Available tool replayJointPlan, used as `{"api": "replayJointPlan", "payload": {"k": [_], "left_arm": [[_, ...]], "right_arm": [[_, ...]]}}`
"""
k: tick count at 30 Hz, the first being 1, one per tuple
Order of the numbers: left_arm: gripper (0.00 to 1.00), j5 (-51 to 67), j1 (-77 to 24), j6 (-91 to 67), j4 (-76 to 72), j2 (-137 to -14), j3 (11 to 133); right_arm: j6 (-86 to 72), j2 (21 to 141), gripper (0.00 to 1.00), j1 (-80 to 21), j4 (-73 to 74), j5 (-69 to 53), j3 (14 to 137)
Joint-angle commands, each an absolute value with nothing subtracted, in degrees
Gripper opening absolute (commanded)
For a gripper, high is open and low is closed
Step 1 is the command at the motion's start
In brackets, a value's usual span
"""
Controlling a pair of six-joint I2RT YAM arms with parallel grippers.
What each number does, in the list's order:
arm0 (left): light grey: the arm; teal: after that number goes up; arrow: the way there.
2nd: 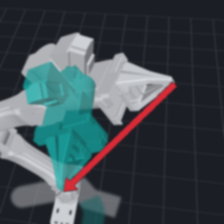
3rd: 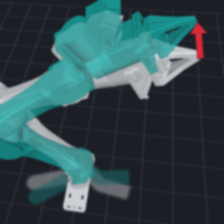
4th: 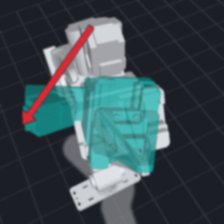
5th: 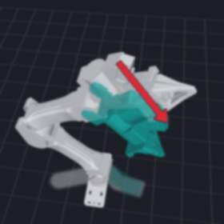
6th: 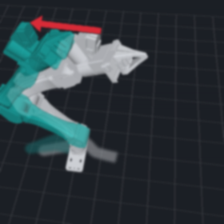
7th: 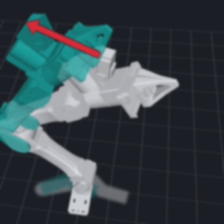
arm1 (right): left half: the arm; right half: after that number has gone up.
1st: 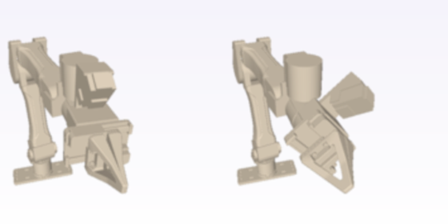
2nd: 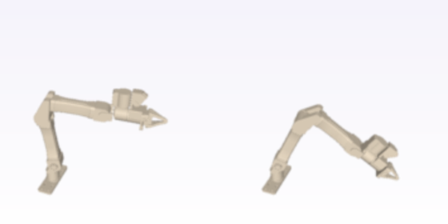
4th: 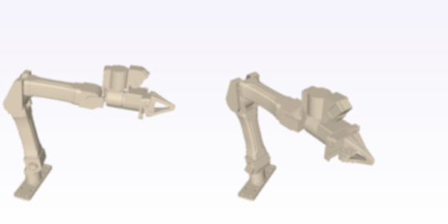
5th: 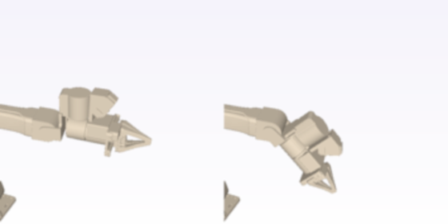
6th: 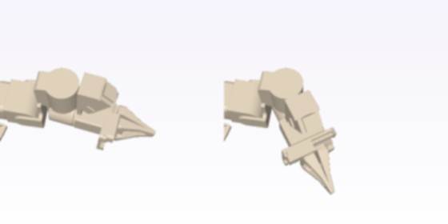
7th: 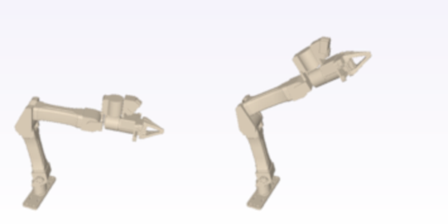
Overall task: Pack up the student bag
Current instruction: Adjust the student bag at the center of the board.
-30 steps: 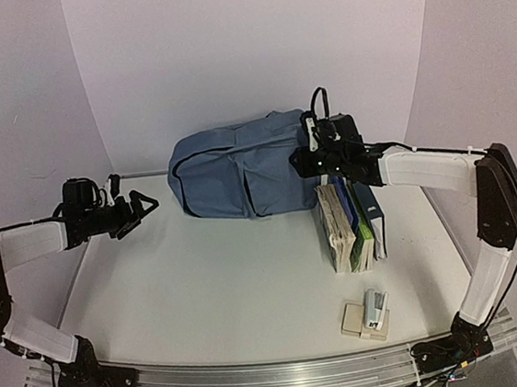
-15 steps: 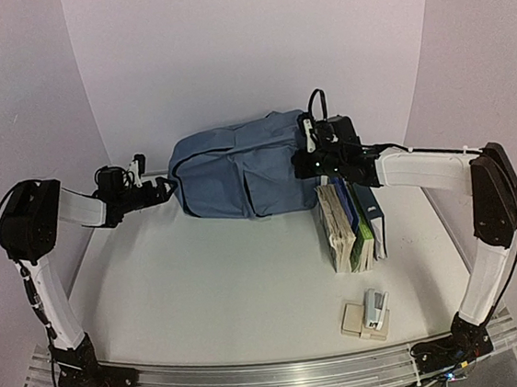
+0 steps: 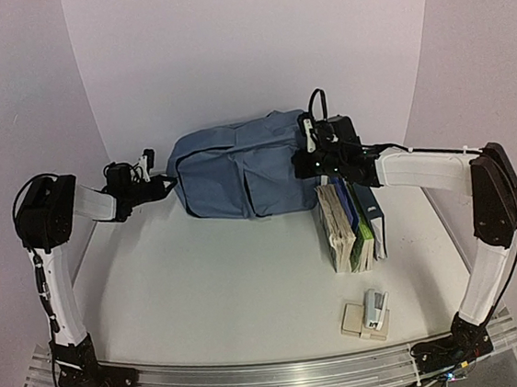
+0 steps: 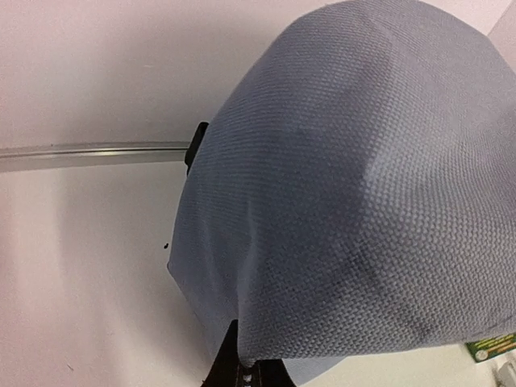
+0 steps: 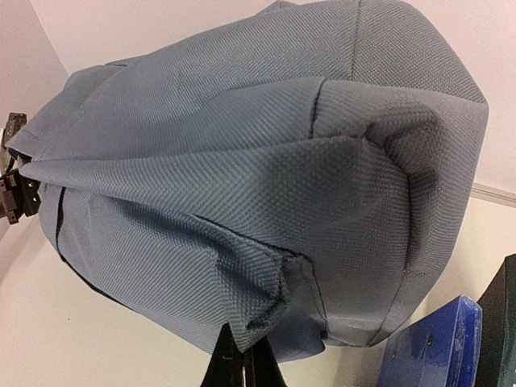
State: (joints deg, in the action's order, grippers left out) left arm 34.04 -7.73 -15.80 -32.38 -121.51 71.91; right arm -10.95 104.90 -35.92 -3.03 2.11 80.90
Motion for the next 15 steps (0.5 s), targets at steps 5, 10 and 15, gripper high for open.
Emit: {"api": "replayJointPlan", "payload": {"k": [5,10,15], "left_arm": [[0.00,34.1,-7.9,-17.9,-33.2,-106.8,67.7],[0.00,33.2,-7.8,-13.3,-15.5,-94.0,72.6],[0.00,33.6,-7.9,-7.6,8.8,-87.5,84.2]], "right_arm": [[-11.1,103.7,0.00,-36.0,-4.7,1.5,81.5],[-12.4,102.7,0.01,-36.0,-4.7,-1.1,81.1],[-13.3,99.1,0.31,-36.1,-4.4,-1.8,79.5]]}}
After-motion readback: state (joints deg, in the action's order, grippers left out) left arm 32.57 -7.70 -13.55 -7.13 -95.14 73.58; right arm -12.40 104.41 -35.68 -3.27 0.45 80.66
